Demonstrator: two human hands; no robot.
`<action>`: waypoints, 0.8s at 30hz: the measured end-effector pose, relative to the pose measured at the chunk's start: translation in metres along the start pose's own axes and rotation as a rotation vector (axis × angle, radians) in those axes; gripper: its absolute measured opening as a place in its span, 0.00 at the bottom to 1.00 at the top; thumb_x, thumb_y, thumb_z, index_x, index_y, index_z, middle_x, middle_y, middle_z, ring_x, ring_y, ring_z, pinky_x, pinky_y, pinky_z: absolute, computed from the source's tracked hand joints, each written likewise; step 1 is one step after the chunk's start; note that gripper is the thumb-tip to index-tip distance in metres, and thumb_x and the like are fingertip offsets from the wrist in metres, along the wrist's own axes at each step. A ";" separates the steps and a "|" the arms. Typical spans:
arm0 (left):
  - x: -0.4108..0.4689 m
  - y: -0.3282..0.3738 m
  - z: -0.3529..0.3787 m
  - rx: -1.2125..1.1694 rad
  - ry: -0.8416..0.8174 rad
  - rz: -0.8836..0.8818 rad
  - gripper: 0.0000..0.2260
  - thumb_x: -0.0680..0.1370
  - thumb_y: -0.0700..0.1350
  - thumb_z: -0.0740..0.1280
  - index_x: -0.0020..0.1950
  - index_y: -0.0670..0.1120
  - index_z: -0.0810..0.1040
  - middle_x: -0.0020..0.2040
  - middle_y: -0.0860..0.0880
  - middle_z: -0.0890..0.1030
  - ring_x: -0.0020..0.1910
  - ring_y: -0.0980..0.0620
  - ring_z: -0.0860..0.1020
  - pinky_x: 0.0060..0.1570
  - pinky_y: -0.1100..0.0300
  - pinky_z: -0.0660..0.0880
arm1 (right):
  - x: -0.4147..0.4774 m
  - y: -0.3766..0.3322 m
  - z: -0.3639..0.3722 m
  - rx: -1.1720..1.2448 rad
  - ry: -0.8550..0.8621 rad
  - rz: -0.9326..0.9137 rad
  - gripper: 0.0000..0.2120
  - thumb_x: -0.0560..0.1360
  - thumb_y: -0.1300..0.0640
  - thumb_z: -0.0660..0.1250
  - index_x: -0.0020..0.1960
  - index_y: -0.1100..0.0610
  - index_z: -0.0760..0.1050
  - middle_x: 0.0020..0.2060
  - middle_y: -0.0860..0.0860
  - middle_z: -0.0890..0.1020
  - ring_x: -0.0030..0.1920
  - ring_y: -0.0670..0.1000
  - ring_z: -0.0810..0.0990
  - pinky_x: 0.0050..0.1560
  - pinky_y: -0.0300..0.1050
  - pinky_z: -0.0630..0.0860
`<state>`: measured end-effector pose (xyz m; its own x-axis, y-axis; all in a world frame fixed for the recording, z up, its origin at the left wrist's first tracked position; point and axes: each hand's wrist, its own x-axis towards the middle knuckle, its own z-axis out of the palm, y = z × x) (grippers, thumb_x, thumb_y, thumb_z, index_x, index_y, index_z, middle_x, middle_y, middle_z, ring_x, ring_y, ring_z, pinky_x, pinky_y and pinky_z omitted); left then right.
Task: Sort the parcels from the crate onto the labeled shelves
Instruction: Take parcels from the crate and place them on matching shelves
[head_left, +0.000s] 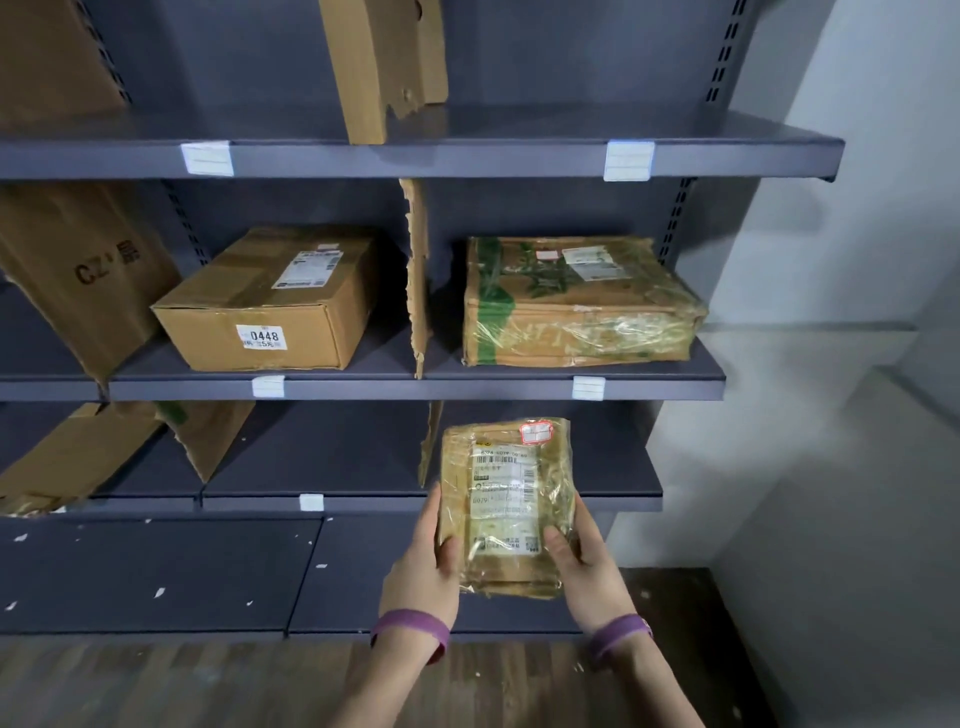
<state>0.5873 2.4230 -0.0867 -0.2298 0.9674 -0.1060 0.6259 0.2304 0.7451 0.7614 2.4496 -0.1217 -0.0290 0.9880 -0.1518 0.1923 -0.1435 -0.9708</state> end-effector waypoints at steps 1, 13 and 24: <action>0.001 -0.003 0.002 0.014 -0.011 -0.014 0.25 0.83 0.49 0.53 0.77 0.61 0.48 0.56 0.53 0.80 0.37 0.54 0.77 0.33 0.63 0.70 | 0.001 0.004 0.001 0.008 -0.005 0.016 0.28 0.77 0.44 0.60 0.75 0.46 0.60 0.63 0.43 0.77 0.62 0.46 0.78 0.64 0.51 0.76; 0.004 -0.048 0.036 0.012 -0.140 -0.116 0.25 0.81 0.46 0.60 0.77 0.57 0.56 0.62 0.53 0.79 0.52 0.55 0.79 0.50 0.65 0.75 | 0.001 0.067 0.013 0.045 -0.013 0.268 0.22 0.80 0.54 0.63 0.72 0.48 0.64 0.61 0.50 0.79 0.58 0.50 0.81 0.61 0.57 0.77; 0.003 -0.065 0.068 0.145 -0.212 -0.214 0.27 0.82 0.44 0.59 0.78 0.54 0.52 0.63 0.48 0.78 0.53 0.50 0.80 0.51 0.60 0.76 | -0.008 0.077 0.014 -0.175 -0.121 0.351 0.24 0.83 0.54 0.56 0.76 0.48 0.52 0.50 0.45 0.78 0.48 0.48 0.80 0.52 0.49 0.78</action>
<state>0.5964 2.4182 -0.1796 -0.2168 0.8925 -0.3955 0.6833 0.4281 0.5915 0.7624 2.4298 -0.1976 -0.0455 0.8655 -0.4988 0.3753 -0.4480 -0.8115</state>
